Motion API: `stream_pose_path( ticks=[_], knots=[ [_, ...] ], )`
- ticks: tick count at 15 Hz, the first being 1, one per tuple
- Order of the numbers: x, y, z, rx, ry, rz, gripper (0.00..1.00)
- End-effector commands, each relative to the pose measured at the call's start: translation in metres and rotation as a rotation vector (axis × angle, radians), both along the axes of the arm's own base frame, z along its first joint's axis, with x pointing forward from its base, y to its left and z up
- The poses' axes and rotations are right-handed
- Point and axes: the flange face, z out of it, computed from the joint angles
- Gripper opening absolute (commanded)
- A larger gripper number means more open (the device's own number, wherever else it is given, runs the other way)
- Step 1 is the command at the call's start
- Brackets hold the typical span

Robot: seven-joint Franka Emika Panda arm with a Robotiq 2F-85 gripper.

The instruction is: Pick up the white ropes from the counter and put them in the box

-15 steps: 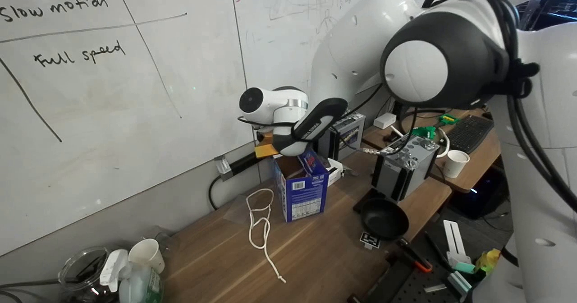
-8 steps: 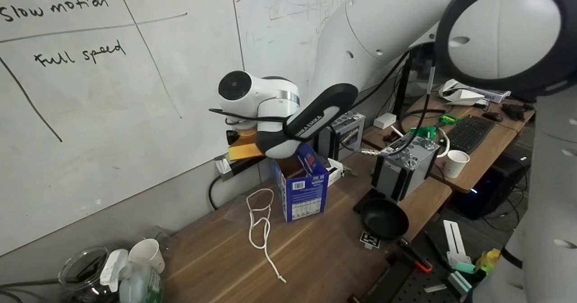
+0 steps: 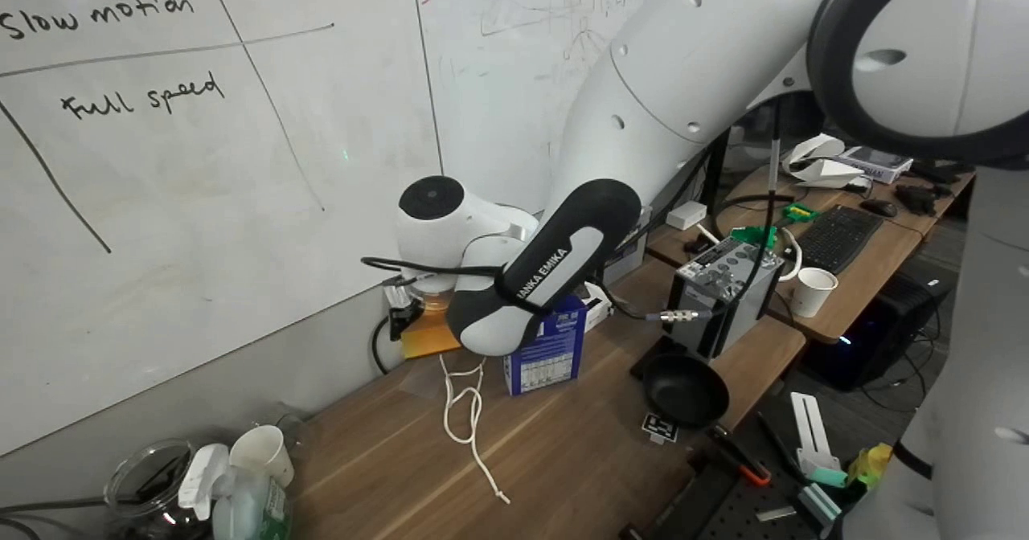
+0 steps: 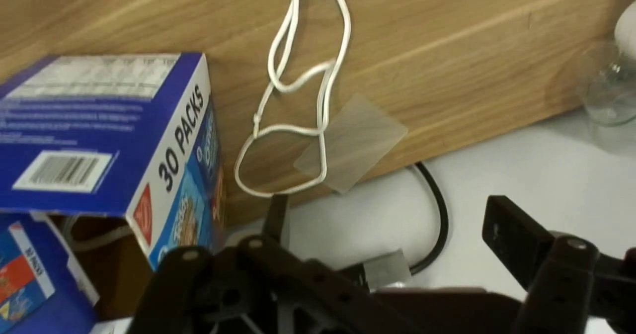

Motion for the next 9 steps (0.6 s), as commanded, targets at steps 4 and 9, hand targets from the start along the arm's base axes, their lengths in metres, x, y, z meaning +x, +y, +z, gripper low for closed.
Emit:
stream_pose_path(
  ticks=[4, 9],
  knots=[
    [-0.011, 0.022, -0.062, 0.031, 0.145, 0.061, 1.00],
    [0.000, 0.026, -0.132, -0.016, 0.229, 0.047, 1.00]
  ],
)
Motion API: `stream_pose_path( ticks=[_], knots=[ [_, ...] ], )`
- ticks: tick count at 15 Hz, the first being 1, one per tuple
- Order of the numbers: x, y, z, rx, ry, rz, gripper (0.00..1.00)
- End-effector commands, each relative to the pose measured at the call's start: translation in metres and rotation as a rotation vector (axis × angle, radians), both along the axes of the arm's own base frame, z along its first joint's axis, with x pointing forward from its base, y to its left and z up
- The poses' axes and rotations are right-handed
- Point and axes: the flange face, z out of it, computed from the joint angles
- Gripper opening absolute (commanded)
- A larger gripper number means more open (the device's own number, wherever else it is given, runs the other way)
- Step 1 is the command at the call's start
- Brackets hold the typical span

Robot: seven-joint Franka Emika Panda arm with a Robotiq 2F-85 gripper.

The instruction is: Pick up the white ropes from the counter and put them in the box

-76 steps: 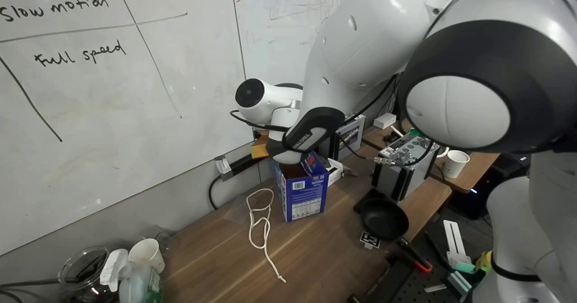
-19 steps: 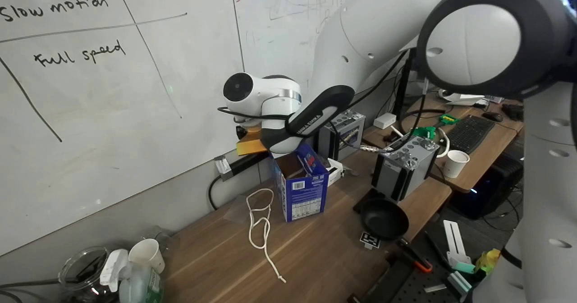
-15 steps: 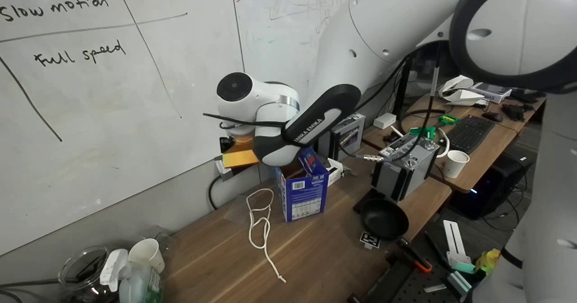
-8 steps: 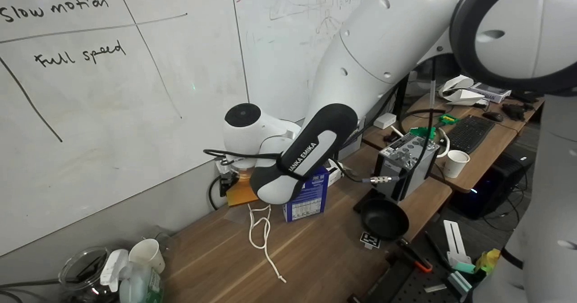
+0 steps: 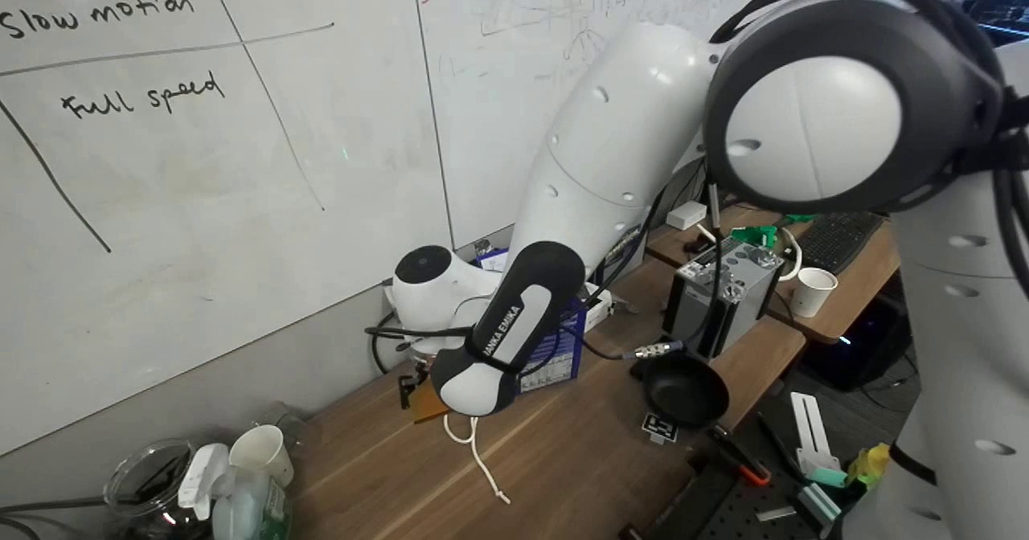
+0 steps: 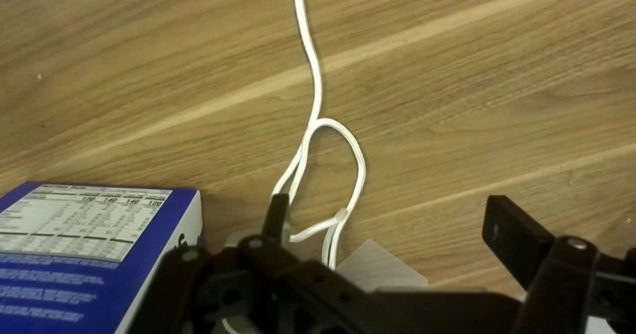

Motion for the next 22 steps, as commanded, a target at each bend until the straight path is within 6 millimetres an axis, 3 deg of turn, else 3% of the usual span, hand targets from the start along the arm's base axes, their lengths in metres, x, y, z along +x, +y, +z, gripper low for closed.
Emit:
stream_pose_path(
  ticks=[1, 6, 8, 13, 22],
  knots=[
    [0.022, 0.002, -0.047, -0.020, 0.044, -0.007, 1.00],
    [0.040, -0.012, -0.108, -0.035, 0.098, -0.043, 1.00],
    [0.050, -0.021, -0.120, -0.035, 0.099, -0.065, 1.00],
    [0.075, -0.046, -0.138, -0.028, 0.075, -0.125, 1.00],
    [0.103, -0.056, -0.154, -0.004, 0.052, -0.170, 1.00]
  ],
)
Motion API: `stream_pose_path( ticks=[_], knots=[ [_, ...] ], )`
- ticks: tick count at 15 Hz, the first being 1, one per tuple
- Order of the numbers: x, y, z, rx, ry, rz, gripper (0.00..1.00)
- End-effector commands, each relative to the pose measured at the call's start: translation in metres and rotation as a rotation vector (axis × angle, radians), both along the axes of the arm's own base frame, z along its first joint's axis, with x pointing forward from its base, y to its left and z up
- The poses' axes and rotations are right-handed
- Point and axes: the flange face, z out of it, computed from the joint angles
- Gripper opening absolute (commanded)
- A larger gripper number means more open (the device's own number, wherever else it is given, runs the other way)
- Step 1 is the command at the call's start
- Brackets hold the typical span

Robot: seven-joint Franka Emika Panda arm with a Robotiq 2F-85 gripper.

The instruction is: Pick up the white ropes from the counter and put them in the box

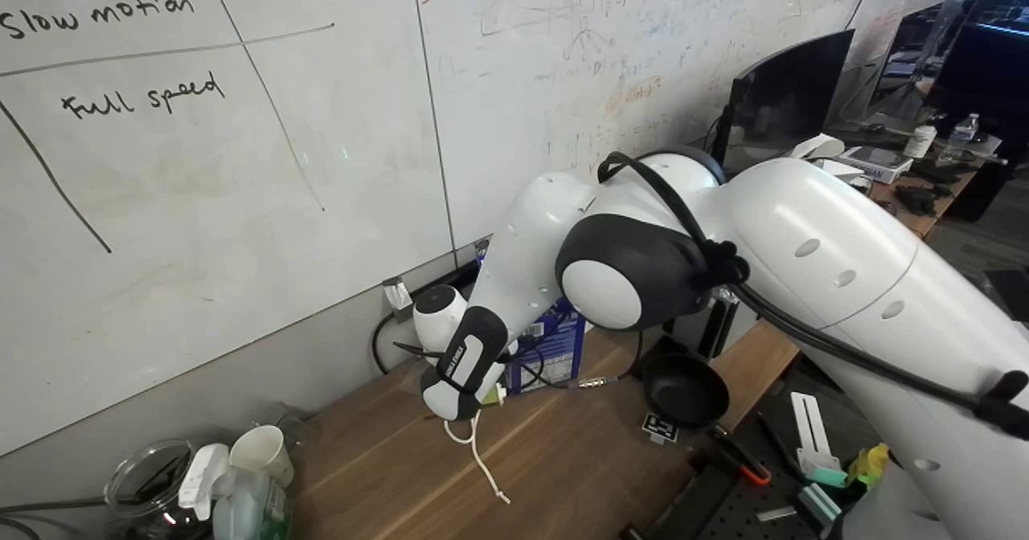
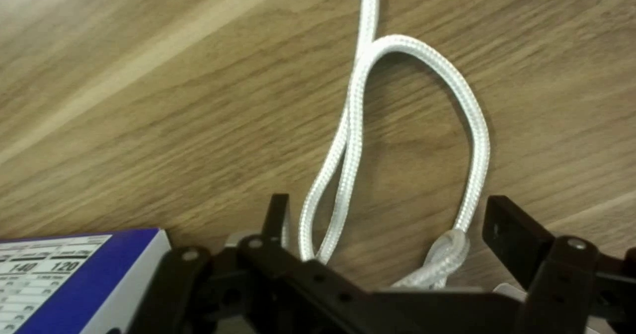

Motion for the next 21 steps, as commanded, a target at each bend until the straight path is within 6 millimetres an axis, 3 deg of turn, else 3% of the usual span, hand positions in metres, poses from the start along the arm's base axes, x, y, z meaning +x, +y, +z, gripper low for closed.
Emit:
stream_pose_path(
  ticks=[1, 10, 21],
  knots=[
    [0.016, -0.001, -0.005, 0.008, -0.018, 0.000, 1.00],
    [0.022, -0.005, -0.019, -0.003, -0.018, -0.001, 1.00],
    [0.024, -0.004, -0.015, -0.013, -0.013, 0.018, 1.00]
  ],
)
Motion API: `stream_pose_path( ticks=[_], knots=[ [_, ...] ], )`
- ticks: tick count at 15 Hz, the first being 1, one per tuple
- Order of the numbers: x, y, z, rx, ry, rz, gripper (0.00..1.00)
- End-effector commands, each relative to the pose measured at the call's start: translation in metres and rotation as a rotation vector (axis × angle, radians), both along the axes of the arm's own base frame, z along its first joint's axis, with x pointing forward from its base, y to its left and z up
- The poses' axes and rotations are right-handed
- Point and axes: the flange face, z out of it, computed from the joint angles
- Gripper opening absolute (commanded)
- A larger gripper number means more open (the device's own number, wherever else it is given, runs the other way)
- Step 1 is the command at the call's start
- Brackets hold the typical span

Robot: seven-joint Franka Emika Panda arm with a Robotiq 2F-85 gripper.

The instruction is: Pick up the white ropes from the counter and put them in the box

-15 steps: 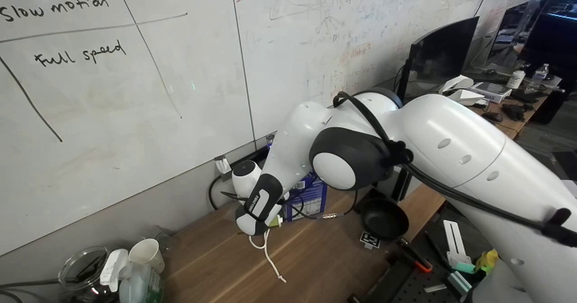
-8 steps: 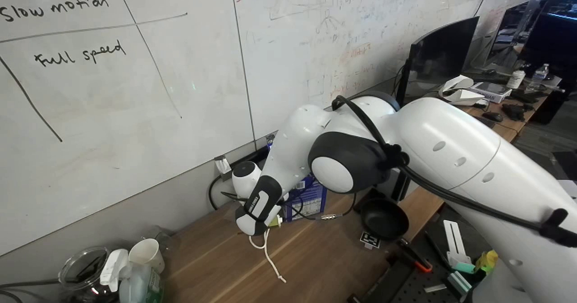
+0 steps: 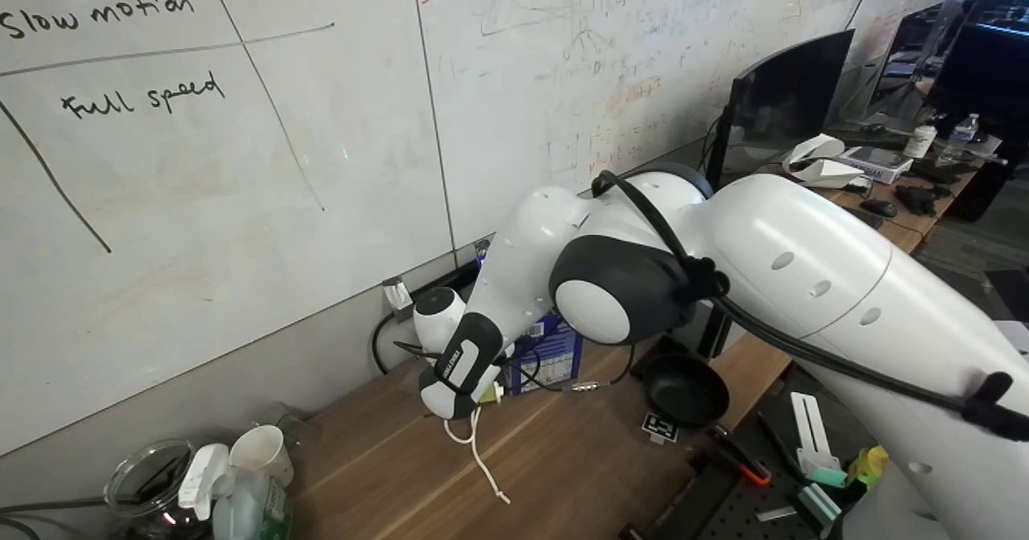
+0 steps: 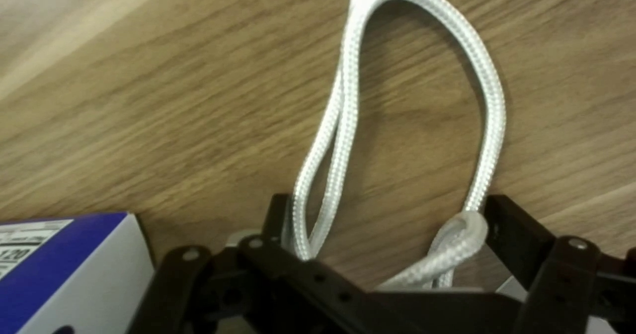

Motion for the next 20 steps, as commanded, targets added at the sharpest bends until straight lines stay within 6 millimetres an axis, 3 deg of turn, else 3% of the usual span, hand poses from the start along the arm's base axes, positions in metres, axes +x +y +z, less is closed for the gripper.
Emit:
stream_pose_path(
  ticks=[1, 16, 17, 18, 20],
  knots=[
    [0.0087, 0.0004, 0.0012, -0.010, -0.001, 0.017, 1.00],
    [0.0107, -0.0020, 0.0028, -0.016, 0.011, 0.029, 1.00],
    [0.0105, -0.0021, 0.0024, -0.017, 0.011, 0.030, 0.94],
    [0.0102, -0.0020, 0.0020, -0.019, 0.012, 0.031, 0.74],
    [0.0104, -0.0012, 0.0021, -0.018, 0.011, 0.034, 0.69]
  ],
)
